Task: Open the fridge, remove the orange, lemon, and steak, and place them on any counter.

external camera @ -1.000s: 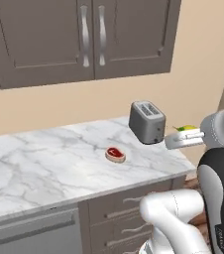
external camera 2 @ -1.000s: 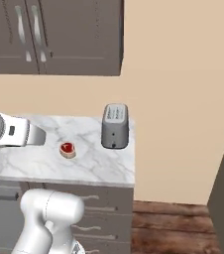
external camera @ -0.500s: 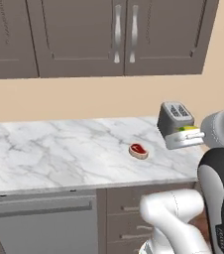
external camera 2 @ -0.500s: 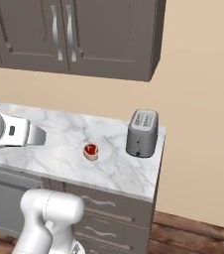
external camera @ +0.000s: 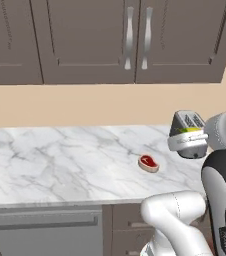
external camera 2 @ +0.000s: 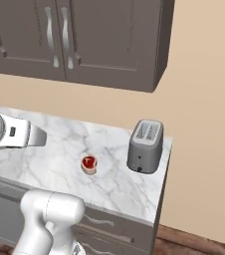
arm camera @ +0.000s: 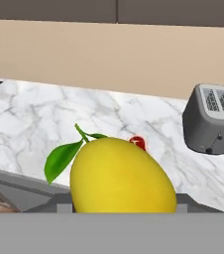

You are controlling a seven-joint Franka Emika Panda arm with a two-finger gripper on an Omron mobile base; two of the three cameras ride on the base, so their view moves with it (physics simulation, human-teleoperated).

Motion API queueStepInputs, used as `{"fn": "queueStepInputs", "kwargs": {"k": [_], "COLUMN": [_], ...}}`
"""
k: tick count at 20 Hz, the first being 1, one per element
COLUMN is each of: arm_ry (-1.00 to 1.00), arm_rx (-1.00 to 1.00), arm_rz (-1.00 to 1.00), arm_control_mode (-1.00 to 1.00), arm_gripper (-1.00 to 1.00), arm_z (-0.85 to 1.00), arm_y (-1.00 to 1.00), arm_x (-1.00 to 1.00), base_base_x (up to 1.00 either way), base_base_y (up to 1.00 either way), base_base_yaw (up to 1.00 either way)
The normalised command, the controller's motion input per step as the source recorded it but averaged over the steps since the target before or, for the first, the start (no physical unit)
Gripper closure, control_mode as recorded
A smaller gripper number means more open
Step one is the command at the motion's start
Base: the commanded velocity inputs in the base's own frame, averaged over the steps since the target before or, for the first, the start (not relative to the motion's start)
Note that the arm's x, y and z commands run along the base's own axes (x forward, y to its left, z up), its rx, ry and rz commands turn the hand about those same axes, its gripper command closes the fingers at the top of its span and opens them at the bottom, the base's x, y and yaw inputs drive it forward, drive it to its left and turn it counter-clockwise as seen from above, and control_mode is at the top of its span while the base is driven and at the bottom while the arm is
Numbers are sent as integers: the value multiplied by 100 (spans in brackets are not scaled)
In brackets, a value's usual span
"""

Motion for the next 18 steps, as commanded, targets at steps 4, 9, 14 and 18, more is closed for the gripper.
{"fn": "queueStepInputs", "kwargs": {"k": [4,9,14,18], "arm_ry": [0,0,0,0], "arm_rx": [0,0,0,0], "arm_rz": [0,0,0,0], "arm_control_mode": [100,100,100,100], "arm_gripper": [100,100,100,100], "arm_z": [0,0,0,0], "arm_y": [0,0,0,0], "arm_x": [0,0,0,0], "base_base_x": [44,12,0,0], "base_base_y": [0,0,3,0], "base_base_yaw": [1,0,0,0]}}
